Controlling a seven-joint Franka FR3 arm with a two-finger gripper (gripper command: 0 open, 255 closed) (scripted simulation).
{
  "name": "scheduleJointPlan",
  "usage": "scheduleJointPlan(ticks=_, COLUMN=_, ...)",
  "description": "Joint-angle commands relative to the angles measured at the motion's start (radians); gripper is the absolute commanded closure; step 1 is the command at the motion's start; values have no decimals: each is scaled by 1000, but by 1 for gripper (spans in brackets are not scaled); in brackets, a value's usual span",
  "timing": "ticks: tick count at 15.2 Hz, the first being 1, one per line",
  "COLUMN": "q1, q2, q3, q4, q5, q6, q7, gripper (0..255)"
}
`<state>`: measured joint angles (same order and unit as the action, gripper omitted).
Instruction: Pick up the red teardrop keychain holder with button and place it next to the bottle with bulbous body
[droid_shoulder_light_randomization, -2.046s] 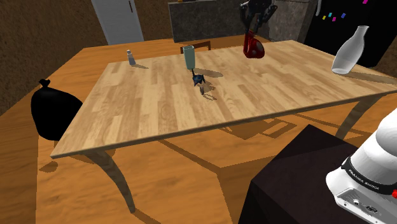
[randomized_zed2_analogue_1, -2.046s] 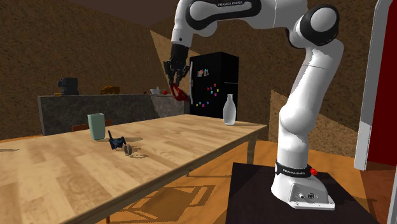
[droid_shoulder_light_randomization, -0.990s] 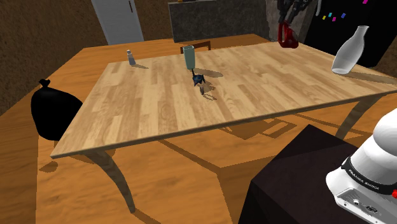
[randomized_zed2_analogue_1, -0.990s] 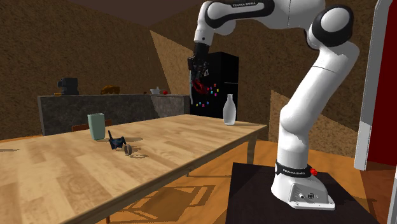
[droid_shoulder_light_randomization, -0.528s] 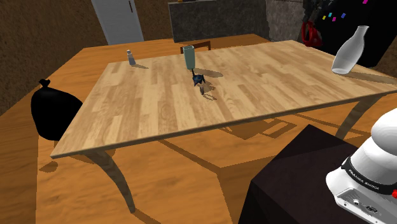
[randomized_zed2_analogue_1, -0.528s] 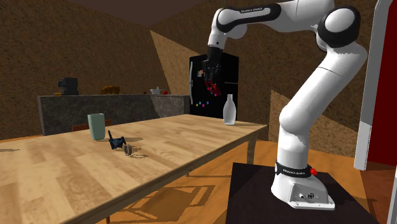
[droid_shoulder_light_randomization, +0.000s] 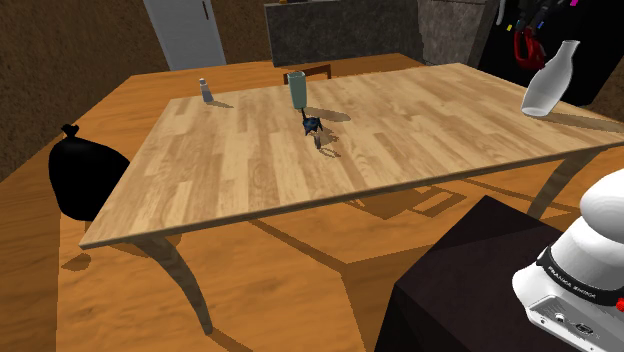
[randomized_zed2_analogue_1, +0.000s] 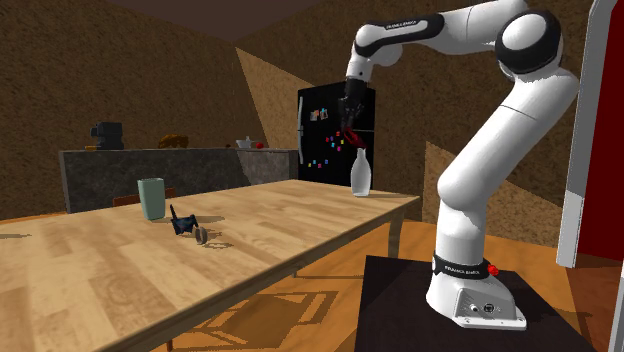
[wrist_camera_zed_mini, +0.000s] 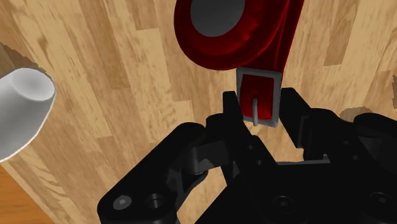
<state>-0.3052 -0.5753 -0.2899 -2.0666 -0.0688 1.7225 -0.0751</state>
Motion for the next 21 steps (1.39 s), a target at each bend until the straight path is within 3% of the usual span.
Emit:
scheduleJointPlan(ticks=1, q1=-11, q2=-1, q3=-39, q4=14, q5=-11, q6=-13, q7=-49, gripper=255)
scheduleJointPlan(ticks=13, q1=-38, q2=128, q3=-321, q4=187, q5=-25, q6=-50, q7=-364, gripper=255)
scheduleJointPlan(ticks=17, q1=-30, q2=215, q3=-438, q4=283, q5=8, q6=-65, q7=-485, gripper=255)
scheduleJointPlan(ticks=21, q1=-15, q2=341, q3=-582, q4=402, q5=85, q6=-90, q7=-628, gripper=255)
